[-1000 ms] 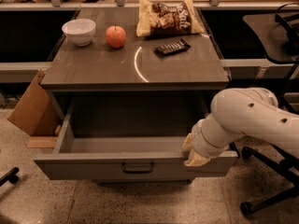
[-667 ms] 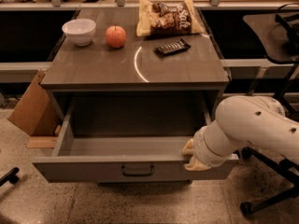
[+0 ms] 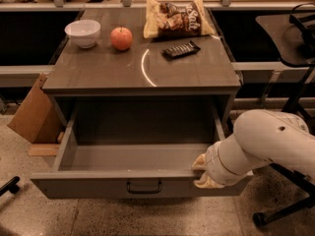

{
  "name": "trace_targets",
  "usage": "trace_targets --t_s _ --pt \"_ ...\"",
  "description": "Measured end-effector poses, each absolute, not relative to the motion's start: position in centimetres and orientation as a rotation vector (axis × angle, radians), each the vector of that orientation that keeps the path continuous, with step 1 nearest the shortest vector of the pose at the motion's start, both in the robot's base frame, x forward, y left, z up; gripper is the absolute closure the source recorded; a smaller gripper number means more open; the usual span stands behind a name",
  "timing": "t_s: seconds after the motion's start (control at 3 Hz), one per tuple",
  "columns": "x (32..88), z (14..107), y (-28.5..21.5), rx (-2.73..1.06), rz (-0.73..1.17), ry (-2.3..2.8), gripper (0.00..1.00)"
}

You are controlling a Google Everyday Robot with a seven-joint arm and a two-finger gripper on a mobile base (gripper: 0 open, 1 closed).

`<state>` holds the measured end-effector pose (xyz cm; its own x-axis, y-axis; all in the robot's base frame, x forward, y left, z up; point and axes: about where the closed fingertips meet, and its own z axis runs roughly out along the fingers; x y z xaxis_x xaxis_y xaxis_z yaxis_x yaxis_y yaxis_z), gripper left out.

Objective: Open top drawer

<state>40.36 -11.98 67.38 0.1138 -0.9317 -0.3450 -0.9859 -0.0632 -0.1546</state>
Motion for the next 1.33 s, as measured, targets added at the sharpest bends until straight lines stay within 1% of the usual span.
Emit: trace_targets --t_s 0.33,1.0,1.33 --pt "40.3 67.4 -11.9 -2.055 0.215 1.871 0.82" --pt "41.0 68.2 -12.1 -2.065 0.205 1.851 0.35" --pt "42.3 70.4 -12.9 -2.076 0.180 1.829 0.12"
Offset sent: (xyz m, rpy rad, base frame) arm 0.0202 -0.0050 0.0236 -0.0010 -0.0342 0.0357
